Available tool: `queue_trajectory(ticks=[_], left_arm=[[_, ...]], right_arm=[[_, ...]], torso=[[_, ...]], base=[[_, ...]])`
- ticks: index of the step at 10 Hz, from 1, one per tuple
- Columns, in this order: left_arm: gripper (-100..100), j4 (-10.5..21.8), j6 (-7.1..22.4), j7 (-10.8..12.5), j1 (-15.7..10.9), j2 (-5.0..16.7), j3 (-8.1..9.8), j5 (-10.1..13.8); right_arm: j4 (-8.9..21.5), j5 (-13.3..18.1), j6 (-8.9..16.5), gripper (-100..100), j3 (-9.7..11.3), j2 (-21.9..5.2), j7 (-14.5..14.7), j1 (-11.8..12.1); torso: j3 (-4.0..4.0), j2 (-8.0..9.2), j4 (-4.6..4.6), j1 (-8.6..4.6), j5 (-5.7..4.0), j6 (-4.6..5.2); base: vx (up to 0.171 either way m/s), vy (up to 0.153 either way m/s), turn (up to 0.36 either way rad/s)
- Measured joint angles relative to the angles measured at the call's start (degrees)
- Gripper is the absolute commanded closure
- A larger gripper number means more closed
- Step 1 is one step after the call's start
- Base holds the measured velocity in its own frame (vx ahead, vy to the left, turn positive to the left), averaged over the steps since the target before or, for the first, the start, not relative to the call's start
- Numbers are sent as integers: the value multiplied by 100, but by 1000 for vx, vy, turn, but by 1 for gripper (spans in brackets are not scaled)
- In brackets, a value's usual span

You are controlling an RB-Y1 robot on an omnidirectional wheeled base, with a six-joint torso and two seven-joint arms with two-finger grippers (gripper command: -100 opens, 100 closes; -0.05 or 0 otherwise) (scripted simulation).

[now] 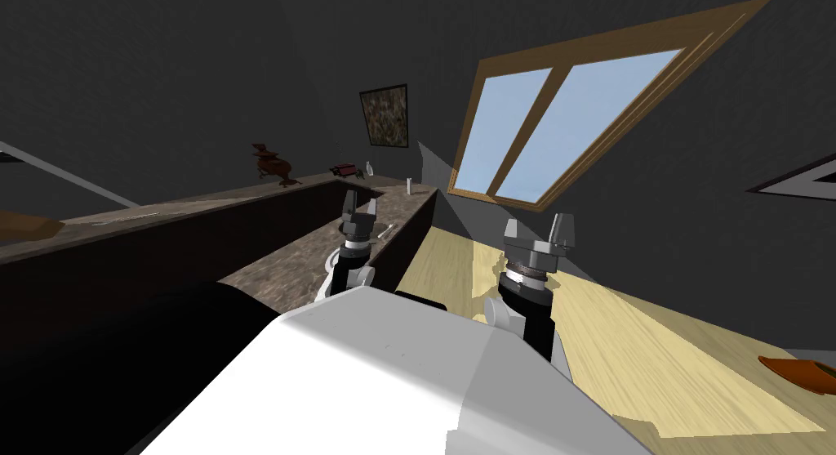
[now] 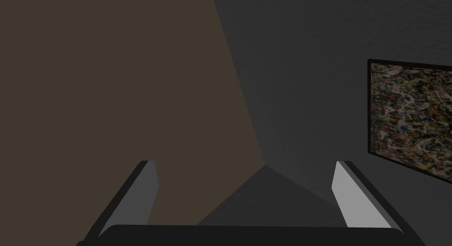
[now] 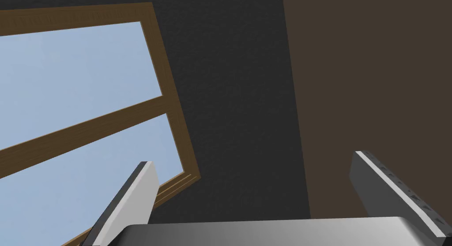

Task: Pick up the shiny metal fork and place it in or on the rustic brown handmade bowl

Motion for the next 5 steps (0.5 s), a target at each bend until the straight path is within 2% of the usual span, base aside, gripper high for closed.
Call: queue_trajectory(ticks=[5], left_arm=[[-100,37,656,168,-147,306,302,31]], right_arm=[[0,0,0,0,1,1,0,1]], torso=[[-16,-28,-6,-29,-7,0]], base=[[60,-72,5]])
